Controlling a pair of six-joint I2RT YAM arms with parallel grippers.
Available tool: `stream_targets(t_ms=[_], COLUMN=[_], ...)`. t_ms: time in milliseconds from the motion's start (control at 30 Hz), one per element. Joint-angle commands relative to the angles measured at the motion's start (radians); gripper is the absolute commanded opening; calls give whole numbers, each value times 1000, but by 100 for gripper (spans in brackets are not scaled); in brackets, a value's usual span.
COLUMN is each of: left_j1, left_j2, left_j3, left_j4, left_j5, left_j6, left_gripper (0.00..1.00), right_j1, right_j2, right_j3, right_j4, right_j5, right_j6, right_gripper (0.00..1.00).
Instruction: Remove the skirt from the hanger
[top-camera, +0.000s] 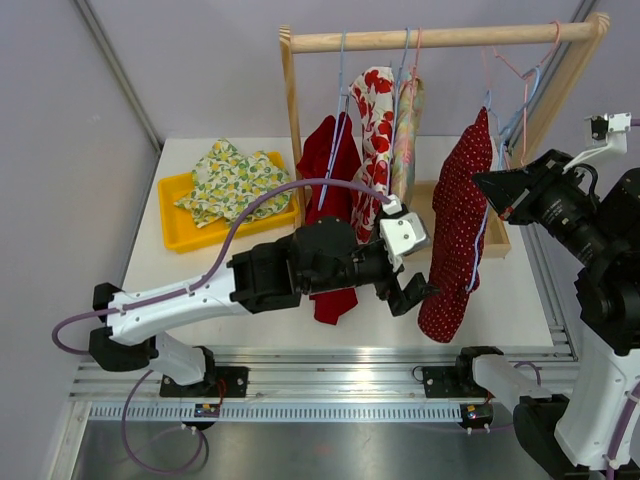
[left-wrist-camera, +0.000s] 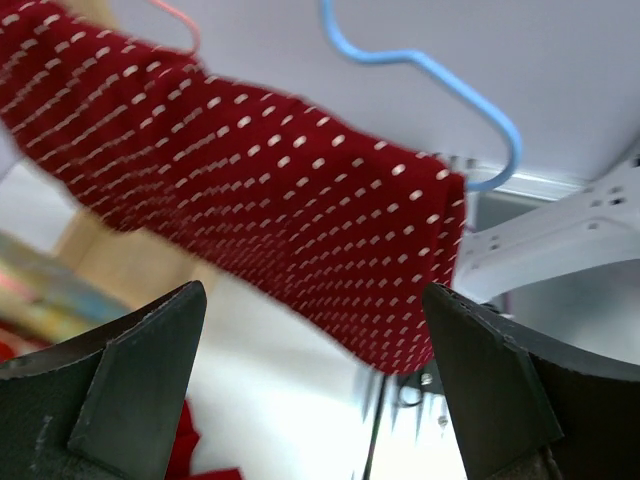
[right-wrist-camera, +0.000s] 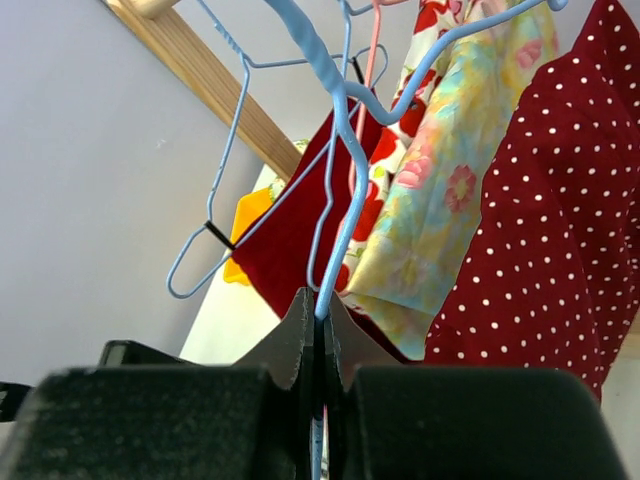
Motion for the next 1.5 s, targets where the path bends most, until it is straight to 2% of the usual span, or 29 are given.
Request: stream_targets(t_ms=[0, 200, 433, 467, 533, 567, 733, 800, 833, 900, 933, 1000, 1033, 1233, 1367, 1467], left_j1=[-9, -27, -38, -39, -39, -41, -83, -125, -162, -205, -258, -312, -375, -577, -630, -637], left_j2=[20, 58, 115, 119, 133, 136, 110, 64, 49, 8, -3, -34, -40, -43, -19, -17], left_j3=[22, 8, 37, 45, 46, 43, -53, -145, -241, -338, -443, -531, -588, -642, -622, -635], left_j4=[86, 100, 111, 112, 123, 131, 169, 199, 219, 245, 255, 269, 263, 100, -4, 2], left_j5=[167, 211, 141, 116, 55, 24, 10, -20, -48, -69, -112, -148, -195, -324, -358, -367], left_j6=[-54, -77, -91, -94, -92, -98, -105, -112, -132, -210, -239, -339, -373, -589, -670, -681], left_gripper=[93, 90, 63, 50, 30, 0, 0, 0, 0, 0, 0, 0, 0, 0, 0, 0], right_j1=[0, -1, 0, 0, 0, -1, -1, 0, -1, 0, 0, 0, 0, 0, 0, -3], right_j2=[-7, -15, -19, -18, -19, -19, 2, 27, 49, 74, 99, 120, 138, 200, 226, 263], right_j3=[9, 22, 39, 47, 61, 62, 94, 133, 150, 202, 217, 243, 246, 217, 144, 110], right_j4=[75, 72, 55, 50, 49, 50, 55, 56, 55, 53, 55, 73, 78, 132, 199, 248], right_j5=[-56, -64, -91, -94, -105, -110, -91, -74, -61, -39, -33, -24, -16, 31, 44, 62], right_j6=[23, 36, 46, 49, 51, 58, 65, 54, 49, 40, 40, 40, 40, 17, 23, 23], right_gripper=[0, 0, 0, 0, 0, 0, 0, 0, 0, 0, 0, 0, 0, 0, 0, 0])
